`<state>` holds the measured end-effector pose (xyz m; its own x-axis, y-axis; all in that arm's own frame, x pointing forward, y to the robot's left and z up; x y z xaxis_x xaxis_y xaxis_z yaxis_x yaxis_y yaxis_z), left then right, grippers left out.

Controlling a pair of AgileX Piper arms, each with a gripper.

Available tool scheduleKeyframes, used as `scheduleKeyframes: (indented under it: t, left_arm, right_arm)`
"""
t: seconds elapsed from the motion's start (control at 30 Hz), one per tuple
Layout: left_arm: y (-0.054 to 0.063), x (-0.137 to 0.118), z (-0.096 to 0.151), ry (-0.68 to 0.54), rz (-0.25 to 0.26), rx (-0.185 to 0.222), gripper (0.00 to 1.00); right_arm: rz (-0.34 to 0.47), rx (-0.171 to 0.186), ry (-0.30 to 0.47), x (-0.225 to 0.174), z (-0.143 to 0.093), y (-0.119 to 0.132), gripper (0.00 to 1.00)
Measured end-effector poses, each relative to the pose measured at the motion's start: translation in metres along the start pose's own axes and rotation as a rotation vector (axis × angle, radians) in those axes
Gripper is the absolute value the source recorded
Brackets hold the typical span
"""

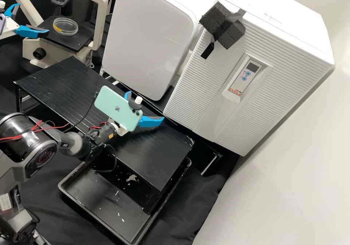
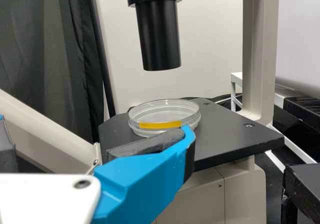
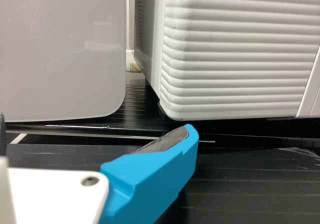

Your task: Place the petri dish on the bench

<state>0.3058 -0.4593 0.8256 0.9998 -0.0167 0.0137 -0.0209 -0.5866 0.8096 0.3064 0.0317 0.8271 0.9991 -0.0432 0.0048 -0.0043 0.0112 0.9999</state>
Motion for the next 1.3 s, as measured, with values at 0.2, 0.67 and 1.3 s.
scheduleKeyframes:
  t: [0.2, 0.67, 1.3]
  left_arm:
    - [0.0, 0.0, 0.0, 0.0, 0.0, 0.0, 1.0]
    - [0.003, 0.025, 0.007, -0.023, 0.014, -0.002, 1.0]
    - [-0.014, 0.056, 0.019, -0.059, -0.072, -0.012, 1.0]
  right_arm:
    - [0.0, 0.0, 0.0, 0.0, 0.0, 0.0, 1.0]
    - [0.0, 0.0, 0.0, 0.0, 0.0, 0.0, 1.0]
    - [0.0, 0.0, 0.0, 0.0, 0.0, 0.0, 1.0]
